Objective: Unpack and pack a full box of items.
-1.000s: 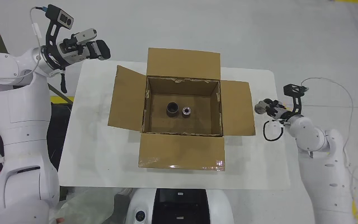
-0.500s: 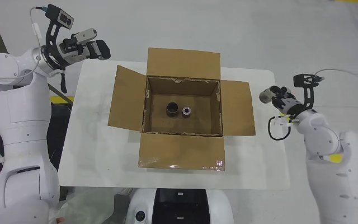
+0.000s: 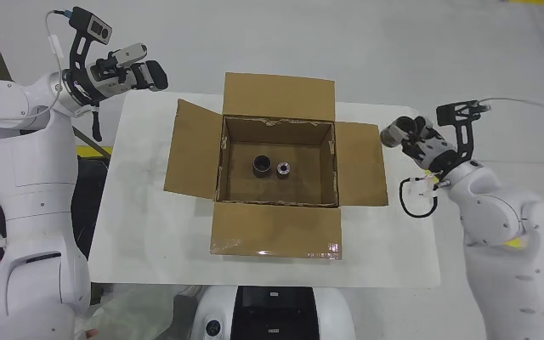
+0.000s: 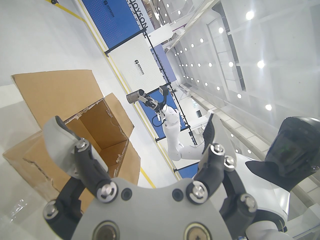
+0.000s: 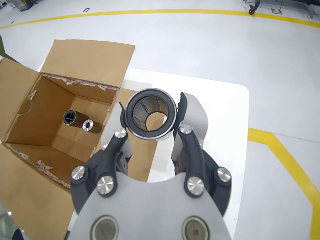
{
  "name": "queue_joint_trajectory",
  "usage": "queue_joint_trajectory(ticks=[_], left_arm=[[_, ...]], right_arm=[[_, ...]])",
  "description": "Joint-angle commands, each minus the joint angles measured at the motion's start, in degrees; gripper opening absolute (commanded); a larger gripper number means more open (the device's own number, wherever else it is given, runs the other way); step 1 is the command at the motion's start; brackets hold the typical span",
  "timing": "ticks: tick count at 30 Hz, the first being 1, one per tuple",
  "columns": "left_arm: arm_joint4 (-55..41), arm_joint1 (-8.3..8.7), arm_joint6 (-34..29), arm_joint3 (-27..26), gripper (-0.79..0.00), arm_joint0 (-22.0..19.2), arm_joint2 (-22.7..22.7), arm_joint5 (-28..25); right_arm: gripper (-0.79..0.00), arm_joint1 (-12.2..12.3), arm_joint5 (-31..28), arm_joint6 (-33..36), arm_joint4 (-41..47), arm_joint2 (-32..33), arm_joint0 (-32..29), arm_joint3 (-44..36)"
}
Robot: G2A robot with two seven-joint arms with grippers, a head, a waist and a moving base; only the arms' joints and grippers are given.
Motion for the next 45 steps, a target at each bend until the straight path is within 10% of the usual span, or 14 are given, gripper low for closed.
queue_joint_trajectory(ticks=[1,45], left_arm=[[0.0,0.00,0.0,0.0,0.000,0.0,0.0,0.0],[0.0,0.00,0.0,0.0,0.000,0.0,0.0,0.0]], right_arm=[[-0.785,0.0,-0.4,0.3,-0.3,-1.1,0.3,-0.8],[-0.785,-4.6,2.4,0.2,-3.9,-34.6,19.0,15.5]])
